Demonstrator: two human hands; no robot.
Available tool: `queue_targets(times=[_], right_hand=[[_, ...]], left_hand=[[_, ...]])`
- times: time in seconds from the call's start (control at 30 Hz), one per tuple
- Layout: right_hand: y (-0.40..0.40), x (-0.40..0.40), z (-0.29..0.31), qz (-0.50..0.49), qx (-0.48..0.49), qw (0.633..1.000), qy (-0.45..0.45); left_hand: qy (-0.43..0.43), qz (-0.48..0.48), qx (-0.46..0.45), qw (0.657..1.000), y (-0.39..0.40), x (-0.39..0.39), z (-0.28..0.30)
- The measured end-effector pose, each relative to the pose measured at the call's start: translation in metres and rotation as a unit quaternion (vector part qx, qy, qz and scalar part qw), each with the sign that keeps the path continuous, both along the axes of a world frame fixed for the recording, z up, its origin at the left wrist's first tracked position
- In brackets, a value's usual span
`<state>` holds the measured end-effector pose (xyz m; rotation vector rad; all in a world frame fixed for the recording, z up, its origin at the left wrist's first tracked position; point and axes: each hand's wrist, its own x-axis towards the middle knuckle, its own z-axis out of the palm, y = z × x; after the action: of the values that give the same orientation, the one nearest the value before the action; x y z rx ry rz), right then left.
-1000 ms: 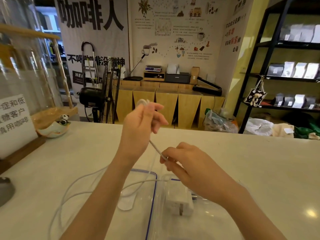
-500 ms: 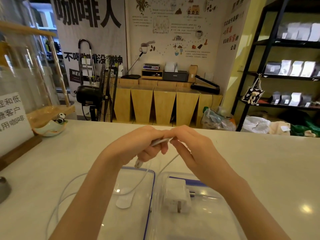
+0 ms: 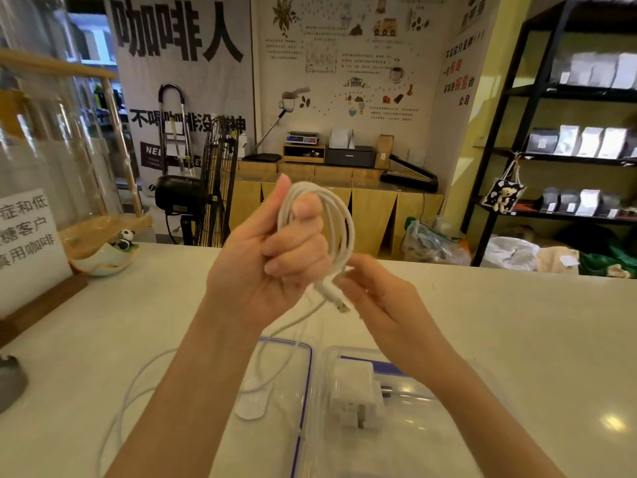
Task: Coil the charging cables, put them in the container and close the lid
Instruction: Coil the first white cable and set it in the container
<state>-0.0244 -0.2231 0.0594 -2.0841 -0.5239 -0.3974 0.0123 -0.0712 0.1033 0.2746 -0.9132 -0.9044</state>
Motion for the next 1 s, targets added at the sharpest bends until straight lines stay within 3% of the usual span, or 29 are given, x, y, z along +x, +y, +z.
queue_targets(times=[0.07,0.13,0.3,0.4,0.53,0.7,0.77,0.9,0.93,1.0], right_hand=[[0.006,-0.004,-0.001,0.051,0.029,0.996,0.06],[0.014,-0.008,-0.003,0.101,0.057,0.986,0.12],[0.025,-0.009,-0.005,0.122,0.163,0.961,0.189],[0.025,-0.014,0.002,0.153,0.259,0.917,0.263],[0.027,-0.028,0.011,0.202,0.247,0.894,0.314],[0.02,-0.04,0.028,0.1,0.129,0.962,0.219],[0.011,-0.042,0.035,0.059,0.104,0.979,0.165],[-0.008,-0.051,0.049,0.027,0.053,0.995,0.083],[-0.013,-0.052,0.051,0.017,0.038,0.997,0.057],[-0.025,-0.051,0.055,-0.013,0.011,1.0,0.0]], left_hand=[[-0.01,0.141,-0.001,0.99,0.0,-0.002,0.001],[-0.028,0.296,0.017,0.955,0.005,0.0,0.0],[-0.005,0.336,0.034,0.941,0.008,0.006,-0.002],[-0.007,0.402,0.043,0.915,0.003,0.005,-0.003],[0.01,0.498,0.073,0.864,-0.002,0.009,-0.007],[-0.051,0.559,0.197,0.804,-0.001,0.015,-0.016],[-0.139,0.554,0.282,0.771,0.0,0.015,-0.017],[-0.336,0.509,0.437,0.661,-0.003,0.012,-0.019],[-0.364,0.48,0.461,0.652,-0.004,0.011,-0.02],[-0.389,0.395,0.483,0.677,-0.006,0.007,-0.02]])
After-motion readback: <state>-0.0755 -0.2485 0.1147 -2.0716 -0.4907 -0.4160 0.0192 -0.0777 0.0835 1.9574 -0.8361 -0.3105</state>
